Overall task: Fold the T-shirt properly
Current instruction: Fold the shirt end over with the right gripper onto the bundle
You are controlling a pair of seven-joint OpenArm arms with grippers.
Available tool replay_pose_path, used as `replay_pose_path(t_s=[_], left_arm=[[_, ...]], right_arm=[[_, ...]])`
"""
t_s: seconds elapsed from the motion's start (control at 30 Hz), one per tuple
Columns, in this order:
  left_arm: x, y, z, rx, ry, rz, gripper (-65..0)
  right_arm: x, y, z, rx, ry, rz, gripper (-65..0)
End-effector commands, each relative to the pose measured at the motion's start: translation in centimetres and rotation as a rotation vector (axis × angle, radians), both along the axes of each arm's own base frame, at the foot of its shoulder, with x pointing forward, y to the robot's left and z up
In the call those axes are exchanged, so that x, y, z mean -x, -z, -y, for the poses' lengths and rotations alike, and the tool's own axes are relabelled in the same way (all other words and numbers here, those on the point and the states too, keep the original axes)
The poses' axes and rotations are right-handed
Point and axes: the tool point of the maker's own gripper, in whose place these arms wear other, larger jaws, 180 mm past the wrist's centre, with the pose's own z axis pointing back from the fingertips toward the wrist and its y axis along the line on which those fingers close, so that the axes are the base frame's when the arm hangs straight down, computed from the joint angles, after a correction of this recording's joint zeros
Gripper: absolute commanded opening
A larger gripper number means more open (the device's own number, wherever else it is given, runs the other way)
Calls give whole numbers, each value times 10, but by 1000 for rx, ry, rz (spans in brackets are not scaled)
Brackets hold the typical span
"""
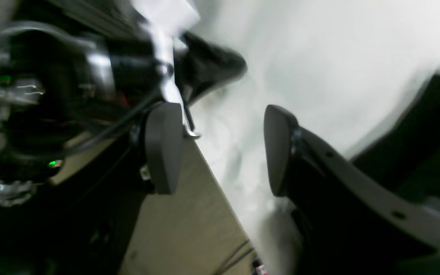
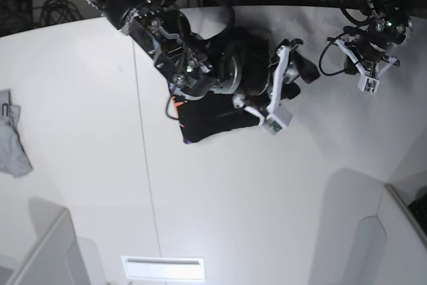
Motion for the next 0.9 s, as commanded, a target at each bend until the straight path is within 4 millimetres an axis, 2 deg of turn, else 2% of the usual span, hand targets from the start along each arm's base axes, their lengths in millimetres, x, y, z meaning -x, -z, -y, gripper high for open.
replay_pose_path(t_s=[0.0, 0.1, 0.17, 0.2, 0.3, 0.47, 0.6, 0.87], left_arm=[[-5, -13, -14, -33, -20, 38, -650], [-3, -19, -31, -52, -64, 50, -650], [0, -19, -38, -54, -81, 49, -650], [2, -16, -40, -50, -78, 40, -650], [11, -6, -40, -33, -33, 6, -650], [14, -1, -37, -20, -30, -6, -650], [15, -2, -37, -23, -32, -6, -650], [17, -1, -37, -23, -32, -10, -650]], right_arm=[[-21, -11, 15, -10, 76, 37, -324], [-44, -5, 51, 33, 204, 17, -329], [-53, 5, 67, 66, 252, 6, -384], [-55, 14, 72, 88, 266, -12, -431], [-63, 44, 80, 136, 308, -58, -638], [-82, 86, 91, 177, 404, -98, -650], [-77, 101, 72, 214, 350, -99, -650], [-60, 112, 24, 239, 251, -127, -650]])
